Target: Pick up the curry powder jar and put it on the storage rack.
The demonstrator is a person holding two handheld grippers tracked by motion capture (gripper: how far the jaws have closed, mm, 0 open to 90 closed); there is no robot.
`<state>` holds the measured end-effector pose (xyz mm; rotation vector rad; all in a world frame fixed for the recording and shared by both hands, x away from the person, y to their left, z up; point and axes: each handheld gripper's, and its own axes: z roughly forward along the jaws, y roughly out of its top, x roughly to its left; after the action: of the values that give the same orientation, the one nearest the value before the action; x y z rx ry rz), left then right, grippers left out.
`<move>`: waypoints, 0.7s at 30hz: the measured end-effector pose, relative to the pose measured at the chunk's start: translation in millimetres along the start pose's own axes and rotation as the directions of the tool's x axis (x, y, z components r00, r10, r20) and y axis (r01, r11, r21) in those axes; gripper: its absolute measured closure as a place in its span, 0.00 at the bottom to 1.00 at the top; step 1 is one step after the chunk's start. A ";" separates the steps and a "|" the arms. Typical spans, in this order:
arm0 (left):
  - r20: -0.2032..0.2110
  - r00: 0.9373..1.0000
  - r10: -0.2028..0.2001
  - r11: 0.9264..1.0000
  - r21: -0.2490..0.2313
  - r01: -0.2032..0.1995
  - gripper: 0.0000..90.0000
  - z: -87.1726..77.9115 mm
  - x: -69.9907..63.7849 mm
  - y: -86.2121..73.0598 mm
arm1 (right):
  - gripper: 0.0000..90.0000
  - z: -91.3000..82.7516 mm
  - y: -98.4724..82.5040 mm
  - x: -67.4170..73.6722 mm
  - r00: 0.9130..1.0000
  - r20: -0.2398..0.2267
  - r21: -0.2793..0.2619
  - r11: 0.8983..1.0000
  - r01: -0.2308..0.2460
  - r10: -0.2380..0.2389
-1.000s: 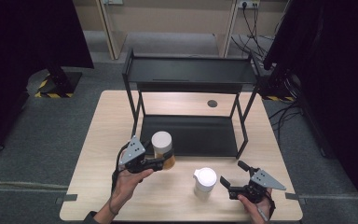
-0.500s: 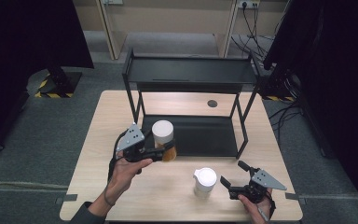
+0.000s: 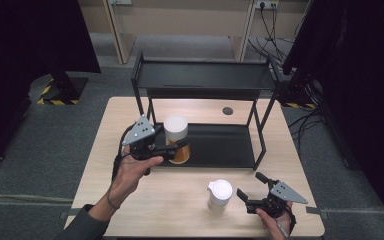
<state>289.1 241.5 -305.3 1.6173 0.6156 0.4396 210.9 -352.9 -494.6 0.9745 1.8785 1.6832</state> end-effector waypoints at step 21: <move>-0.051 0.999 -0.002 1.000 0.013 0.003 0.39 2.5 10.1 74.1 | 0.00 -0.7 -0.6 -0.9 1.000 -0.002 -0.004 1.000 -0.006 0.006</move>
<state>308.8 240.7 -233.1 1.6215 0.6603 0.4773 210.8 -354.0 -495.2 0.9784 1.8745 1.6915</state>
